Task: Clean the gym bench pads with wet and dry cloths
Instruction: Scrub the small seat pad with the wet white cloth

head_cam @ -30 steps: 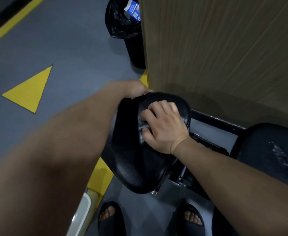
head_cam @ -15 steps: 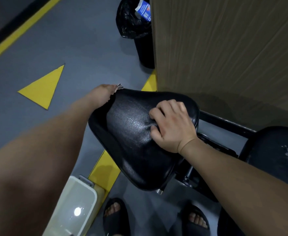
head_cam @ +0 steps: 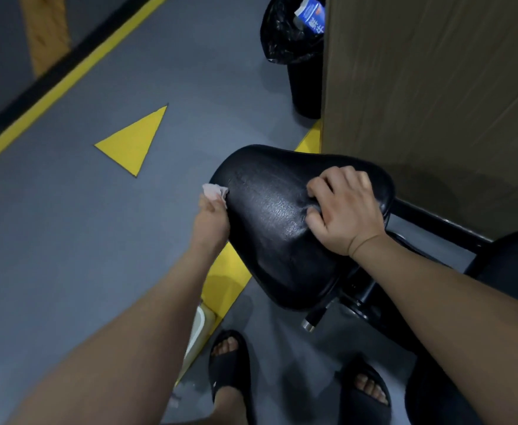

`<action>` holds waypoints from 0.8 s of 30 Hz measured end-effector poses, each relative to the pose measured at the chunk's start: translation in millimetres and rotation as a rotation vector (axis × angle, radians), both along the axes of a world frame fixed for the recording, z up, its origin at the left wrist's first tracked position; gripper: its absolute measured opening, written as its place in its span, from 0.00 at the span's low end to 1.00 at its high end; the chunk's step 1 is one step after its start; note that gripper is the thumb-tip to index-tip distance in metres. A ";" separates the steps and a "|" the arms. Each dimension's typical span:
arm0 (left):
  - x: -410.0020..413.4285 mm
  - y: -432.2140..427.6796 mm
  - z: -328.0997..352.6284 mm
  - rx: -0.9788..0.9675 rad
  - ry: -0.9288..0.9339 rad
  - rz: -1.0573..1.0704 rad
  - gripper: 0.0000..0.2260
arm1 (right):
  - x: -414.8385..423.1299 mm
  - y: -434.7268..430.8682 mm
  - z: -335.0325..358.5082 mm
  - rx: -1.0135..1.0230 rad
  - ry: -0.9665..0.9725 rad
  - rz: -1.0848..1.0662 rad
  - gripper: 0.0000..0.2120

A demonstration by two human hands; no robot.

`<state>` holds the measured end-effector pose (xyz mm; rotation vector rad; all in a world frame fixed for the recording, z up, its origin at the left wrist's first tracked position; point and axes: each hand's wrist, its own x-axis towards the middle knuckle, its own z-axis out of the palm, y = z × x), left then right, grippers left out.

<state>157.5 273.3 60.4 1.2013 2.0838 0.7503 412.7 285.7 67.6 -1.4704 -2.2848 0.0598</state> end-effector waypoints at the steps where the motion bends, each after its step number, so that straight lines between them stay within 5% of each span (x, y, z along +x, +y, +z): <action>1: 8.6 -13.2 -1.9 0.046 -0.029 0.005 0.31 | -0.3 0.0 -0.1 -0.003 -0.003 -0.001 0.13; 6: 54.4 -89.3 -2.8 -0.016 -0.105 0.038 0.22 | -1.3 -2.8 6.1 -0.041 -0.105 0.002 0.14; 9: 72.9 -123.5 9.0 -0.128 -0.072 -0.052 0.31 | -6.8 -7.1 20.5 -0.120 -0.228 -0.006 0.15; 11: 77.6 -142.3 21.1 -0.214 0.011 -0.180 0.27 | -10.4 -15.1 31.4 -0.182 -0.262 -0.037 0.16; 15: 67.4 -182.5 39.3 -0.234 0.043 -0.336 0.25 | -12.9 -49.0 59.9 -0.458 -0.218 -0.094 0.20; 18: 50.4 -205.7 65.4 -0.246 0.034 -0.250 0.21 | -12.2 -87.9 87.2 -0.591 -0.234 -0.011 0.17; 24: 26.4 -232.5 126.5 -0.199 -0.390 -0.183 0.14 | -28.4 -172.0 136.2 -0.778 -0.041 0.057 0.10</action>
